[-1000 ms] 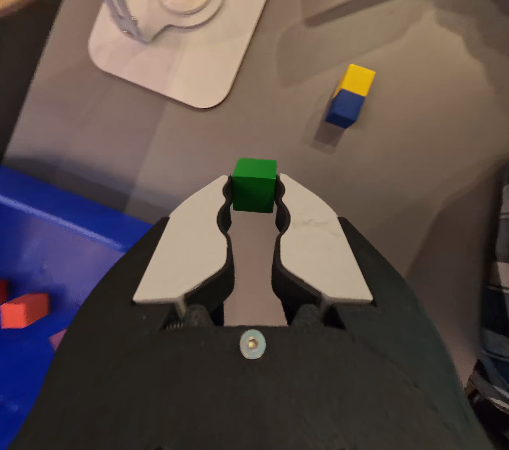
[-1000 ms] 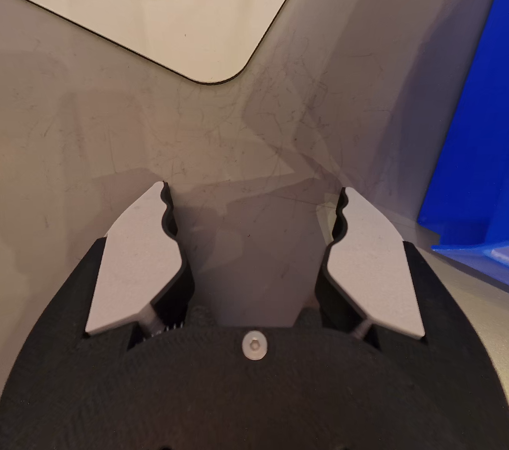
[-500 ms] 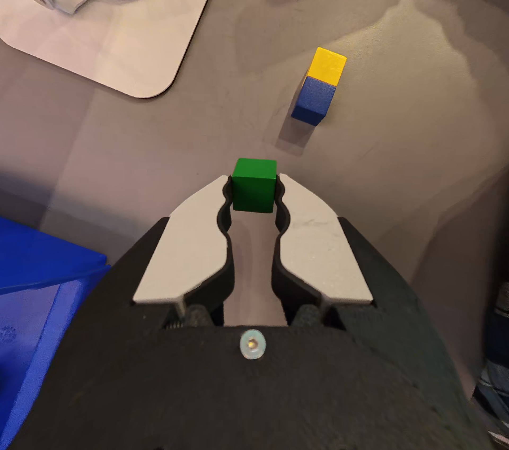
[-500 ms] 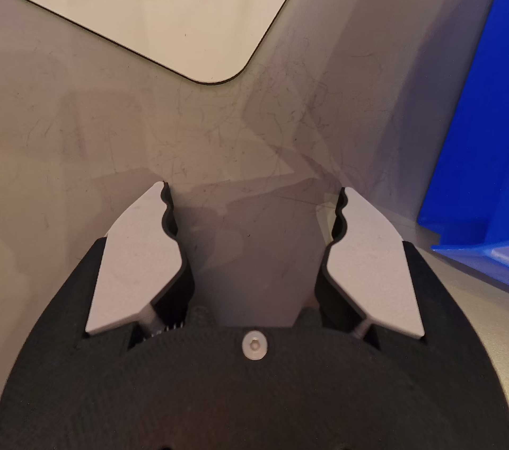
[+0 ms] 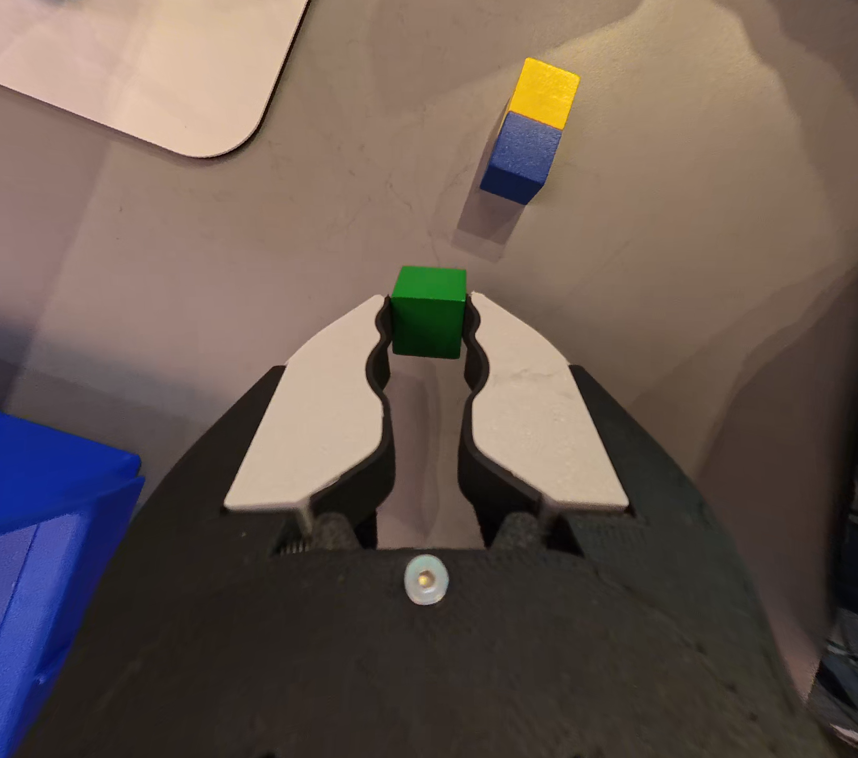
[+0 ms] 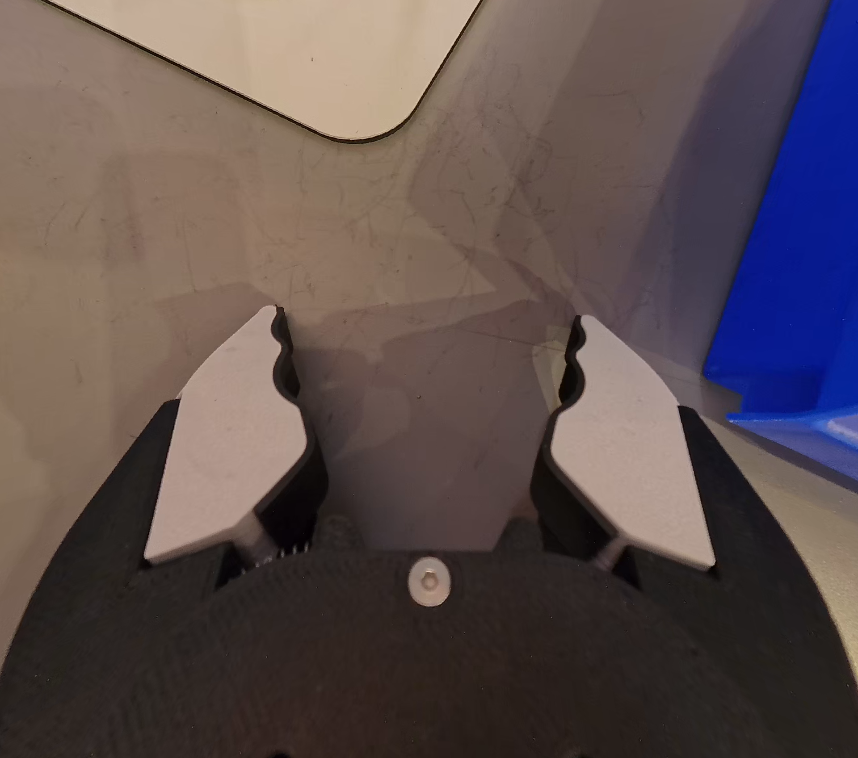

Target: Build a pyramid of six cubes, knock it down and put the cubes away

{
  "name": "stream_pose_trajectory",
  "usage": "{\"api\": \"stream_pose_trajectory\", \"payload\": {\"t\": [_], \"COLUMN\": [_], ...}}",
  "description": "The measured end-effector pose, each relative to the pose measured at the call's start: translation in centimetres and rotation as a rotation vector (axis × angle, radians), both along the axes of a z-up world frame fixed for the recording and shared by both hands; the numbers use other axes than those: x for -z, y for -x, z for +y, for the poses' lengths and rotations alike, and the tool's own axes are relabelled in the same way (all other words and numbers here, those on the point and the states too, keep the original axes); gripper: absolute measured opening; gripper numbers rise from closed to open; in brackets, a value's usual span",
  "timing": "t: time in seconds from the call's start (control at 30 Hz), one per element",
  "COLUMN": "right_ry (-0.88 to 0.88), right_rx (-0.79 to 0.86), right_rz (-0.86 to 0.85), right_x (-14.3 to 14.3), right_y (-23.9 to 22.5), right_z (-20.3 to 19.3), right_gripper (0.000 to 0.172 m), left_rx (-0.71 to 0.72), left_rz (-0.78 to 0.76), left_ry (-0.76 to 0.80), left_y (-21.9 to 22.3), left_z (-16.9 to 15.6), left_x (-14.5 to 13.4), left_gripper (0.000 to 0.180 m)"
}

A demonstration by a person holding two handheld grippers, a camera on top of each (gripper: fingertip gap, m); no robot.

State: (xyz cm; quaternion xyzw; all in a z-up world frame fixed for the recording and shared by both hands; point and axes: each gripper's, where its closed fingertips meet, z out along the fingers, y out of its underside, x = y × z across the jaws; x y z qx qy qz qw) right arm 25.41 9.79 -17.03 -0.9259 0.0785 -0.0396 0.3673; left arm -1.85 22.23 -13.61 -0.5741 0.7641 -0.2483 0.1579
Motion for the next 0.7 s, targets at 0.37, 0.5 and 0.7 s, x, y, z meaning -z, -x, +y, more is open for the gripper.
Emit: {"api": "stream_pose_trajectory", "payload": {"t": [0.37,0.5,0.7], "right_ry": [-0.001,-0.001,-0.001], "right_rx": [0.002,0.004,0.004], "right_rz": [-0.001,-0.001,-0.002], "right_x": [0.0,0.0,0.0], "right_y": [0.0,0.0,0.0], "right_z": [0.0,0.0,0.0], "right_gripper": [0.112,0.112,0.111], "left_rx": [0.074,0.145,0.212], "left_rz": [0.098,0.163,0.215], "left_ry": [-0.031,-0.069,-0.119], "left_y": [0.2,0.1,-1.3], "left_z": [-0.7,-1.8,-3.2], "left_x": [1.3,1.8,2.5], "left_gripper": [0.028,0.028,0.028]}}
